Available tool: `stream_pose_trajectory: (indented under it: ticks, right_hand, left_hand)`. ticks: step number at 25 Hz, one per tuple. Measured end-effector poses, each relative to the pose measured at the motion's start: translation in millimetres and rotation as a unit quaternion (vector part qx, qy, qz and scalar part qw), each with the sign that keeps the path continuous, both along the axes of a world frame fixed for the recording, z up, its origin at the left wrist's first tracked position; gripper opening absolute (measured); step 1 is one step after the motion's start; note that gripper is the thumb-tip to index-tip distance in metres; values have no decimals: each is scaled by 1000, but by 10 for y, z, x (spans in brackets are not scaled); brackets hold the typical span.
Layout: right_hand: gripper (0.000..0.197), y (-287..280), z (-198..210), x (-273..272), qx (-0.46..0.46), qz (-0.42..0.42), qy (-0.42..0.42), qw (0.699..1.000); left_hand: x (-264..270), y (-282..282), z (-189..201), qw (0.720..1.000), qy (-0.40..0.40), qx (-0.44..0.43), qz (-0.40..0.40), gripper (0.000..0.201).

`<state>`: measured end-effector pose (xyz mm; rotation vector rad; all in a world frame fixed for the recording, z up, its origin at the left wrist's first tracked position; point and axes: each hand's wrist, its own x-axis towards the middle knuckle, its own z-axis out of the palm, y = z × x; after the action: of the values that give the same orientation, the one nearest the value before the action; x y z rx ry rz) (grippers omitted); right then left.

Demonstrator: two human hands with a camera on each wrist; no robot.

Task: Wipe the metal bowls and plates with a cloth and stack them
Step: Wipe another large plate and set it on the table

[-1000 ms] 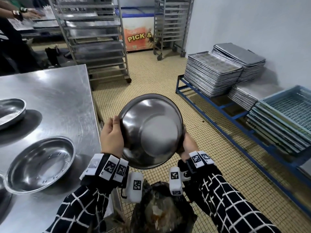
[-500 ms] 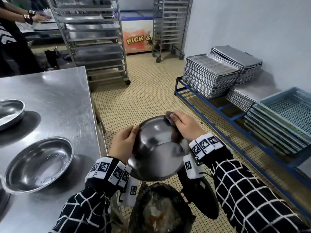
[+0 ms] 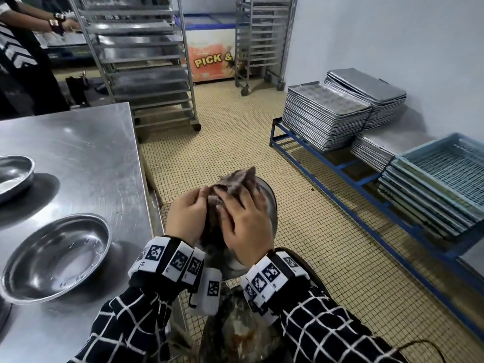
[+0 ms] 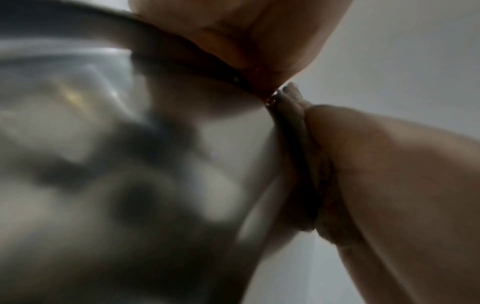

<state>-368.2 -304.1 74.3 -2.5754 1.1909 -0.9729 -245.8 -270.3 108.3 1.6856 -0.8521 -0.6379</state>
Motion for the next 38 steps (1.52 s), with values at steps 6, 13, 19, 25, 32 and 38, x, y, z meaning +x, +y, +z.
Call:
stream_pose_trajectory:
  ticks: [6, 13, 19, 25, 32, 38]
  right_hand:
    - [43, -448, -45, -171, 210, -97, -196, 953]
    - [39, -332, -85, -242, 228, -98, -271, 930]
    - [42, -192, -9, 89, -25, 5, -95, 995]
    - [40, -410, -162, -328, 211, -131, -255, 935]
    - [36, -444, -540, -732, 241, -223, -141, 934]
    - [62, -732, -145, -871, 657, -175, -395, 618]
  left_hand:
    - [67, 8, -75, 999, 34, -11, 27, 46]
    - [31, 3, -124, 992, 110, 1, 67, 33]
    - [46, -82, -103, 986, 157, -29, 37, 28]
    - [26, -7, -245, 978, 201, -14, 48, 30]
    - [124, -74, -272, 969, 227, -32, 88, 28]
    - [70, -36, -179, 979, 188, -77, 25, 38]
